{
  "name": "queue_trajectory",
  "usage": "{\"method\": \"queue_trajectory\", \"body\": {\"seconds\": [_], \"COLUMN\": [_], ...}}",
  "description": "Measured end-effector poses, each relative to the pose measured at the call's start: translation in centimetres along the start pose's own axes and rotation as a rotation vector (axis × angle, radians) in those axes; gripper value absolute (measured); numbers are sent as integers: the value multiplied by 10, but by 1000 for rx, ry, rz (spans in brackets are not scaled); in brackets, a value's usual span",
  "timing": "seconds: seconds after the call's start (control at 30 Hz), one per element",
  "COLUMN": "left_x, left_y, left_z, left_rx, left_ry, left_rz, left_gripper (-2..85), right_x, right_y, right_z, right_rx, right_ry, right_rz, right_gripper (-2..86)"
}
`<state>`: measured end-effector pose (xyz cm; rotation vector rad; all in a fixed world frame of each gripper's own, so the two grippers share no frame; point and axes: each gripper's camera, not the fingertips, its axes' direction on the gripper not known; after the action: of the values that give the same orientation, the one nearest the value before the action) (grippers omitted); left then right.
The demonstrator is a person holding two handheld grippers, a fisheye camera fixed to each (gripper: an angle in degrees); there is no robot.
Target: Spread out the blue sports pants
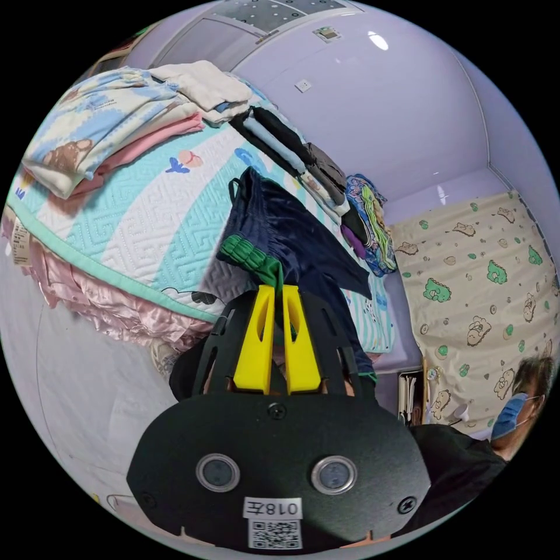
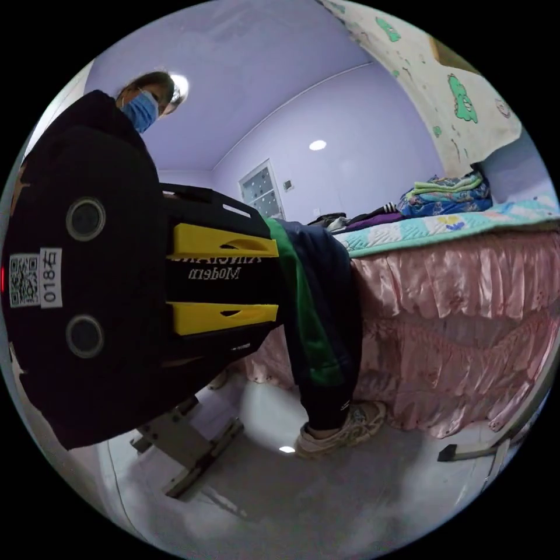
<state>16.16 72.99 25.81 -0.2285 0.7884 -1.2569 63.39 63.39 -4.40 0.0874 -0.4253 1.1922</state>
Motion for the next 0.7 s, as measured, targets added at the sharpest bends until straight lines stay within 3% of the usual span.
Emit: {"method": "queue_trajectory", "body": {"seconds": [0.23,0.43,0.6,0.7], "left_x": [12,18,18,16], "left_y": [-13,-17,-14,-13], "left_z": [-13,-18,-18,-15], "left_rx": [-1,-14,-23,-26], "left_ry": [-2,-23,-33,-36], "left_rz": [33,37,22,-2], "left_gripper": [-11,-11,-10,-11], "right_x": [10,8,-15,-54], "right_y": [-30,-55,-55,-41], "right_z": [4,16,26,33], "right_rx": [46,-47,-228,-256], "right_ry": [91,199,341,405], "right_rz": [60,59,-101,-400], "right_gripper": [120,127,121,106]}}
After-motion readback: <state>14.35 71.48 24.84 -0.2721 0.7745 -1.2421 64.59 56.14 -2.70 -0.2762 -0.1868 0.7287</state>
